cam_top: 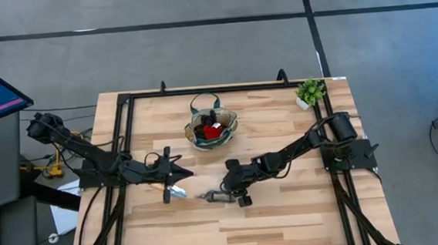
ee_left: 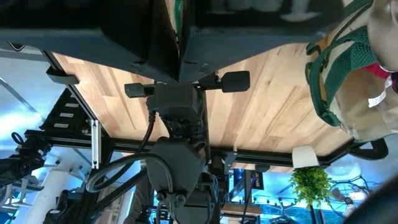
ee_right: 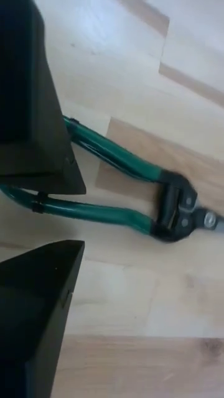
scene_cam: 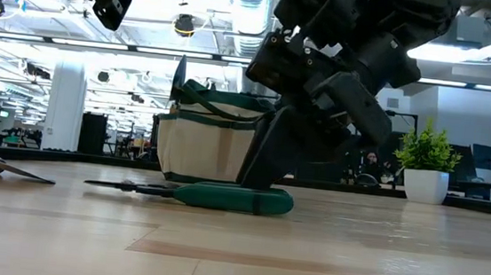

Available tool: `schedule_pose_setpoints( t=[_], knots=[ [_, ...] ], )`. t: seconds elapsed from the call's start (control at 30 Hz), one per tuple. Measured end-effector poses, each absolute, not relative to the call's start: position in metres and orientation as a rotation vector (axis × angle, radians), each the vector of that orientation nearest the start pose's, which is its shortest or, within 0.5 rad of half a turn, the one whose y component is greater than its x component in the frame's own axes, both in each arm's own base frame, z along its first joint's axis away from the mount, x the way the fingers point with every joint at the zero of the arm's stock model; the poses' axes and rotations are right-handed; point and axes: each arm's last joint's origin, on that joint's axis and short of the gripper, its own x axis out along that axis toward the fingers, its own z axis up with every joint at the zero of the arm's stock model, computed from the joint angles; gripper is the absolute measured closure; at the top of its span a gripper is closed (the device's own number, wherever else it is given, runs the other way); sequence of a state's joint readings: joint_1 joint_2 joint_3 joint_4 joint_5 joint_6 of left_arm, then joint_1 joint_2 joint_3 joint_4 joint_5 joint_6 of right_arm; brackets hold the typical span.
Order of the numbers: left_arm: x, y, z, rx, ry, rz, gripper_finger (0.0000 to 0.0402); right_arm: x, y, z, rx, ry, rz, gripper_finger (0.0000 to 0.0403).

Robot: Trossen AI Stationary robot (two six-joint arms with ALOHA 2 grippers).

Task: Pick & Place Garden tools in Gardening bag
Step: Put the green shear scissors into the brown gardening bag

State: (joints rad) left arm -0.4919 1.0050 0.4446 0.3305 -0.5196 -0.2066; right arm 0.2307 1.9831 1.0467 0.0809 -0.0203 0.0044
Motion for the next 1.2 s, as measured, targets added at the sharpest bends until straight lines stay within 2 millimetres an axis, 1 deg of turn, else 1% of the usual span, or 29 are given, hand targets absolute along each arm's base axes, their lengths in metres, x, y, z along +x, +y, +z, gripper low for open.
schedule_pose_setpoints(
  t=[0.1,0.23,0.37,0.5,0.7,0.93,1.0,1.1,1.2],
  knots=[
    [0.190,-0.086,0.226,-0.095,0.197,0.048,0.0400,0.371,0.082,0.110,-0.051,0.898,0.170,0.0286],
    [0.190,-0.086,0.226,-0.095,0.197,0.048,0.0400,0.368,0.072,0.107,-0.019,0.964,0.118,0.0280],
    [0.190,-0.086,0.226,-0.095,0.197,0.048,0.0400,0.367,0.067,0.105,-0.021,0.985,0.103,0.0274],
    [0.190,-0.086,0.226,-0.095,0.197,0.048,0.0400,0.367,0.061,0.104,-0.024,0.996,0.095,0.0278],
    [0.190,-0.086,0.226,-0.095,0.197,0.048,0.0400,0.366,0.055,0.103,-0.016,1.012,0.081,0.0308],
    [0.190,-0.086,0.226,-0.095,0.197,0.048,0.0400,0.360,0.052,0.112,-0.059,1.045,0.036,0.0385],
    [0.190,-0.086,0.226,-0.095,0.197,0.048,0.0400,0.356,0.050,0.116,-0.090,1.066,0.009,0.0386],
    [0.190,-0.086,0.226,-0.095,0.197,0.048,0.0400,0.347,0.047,0.125,-0.127,1.110,-0.039,0.0377],
    [0.190,-0.086,0.226,-0.095,0.198,0.048,0.0400,0.337,0.044,0.135,-0.196,1.167,-0.070,0.0387]
  ],
)
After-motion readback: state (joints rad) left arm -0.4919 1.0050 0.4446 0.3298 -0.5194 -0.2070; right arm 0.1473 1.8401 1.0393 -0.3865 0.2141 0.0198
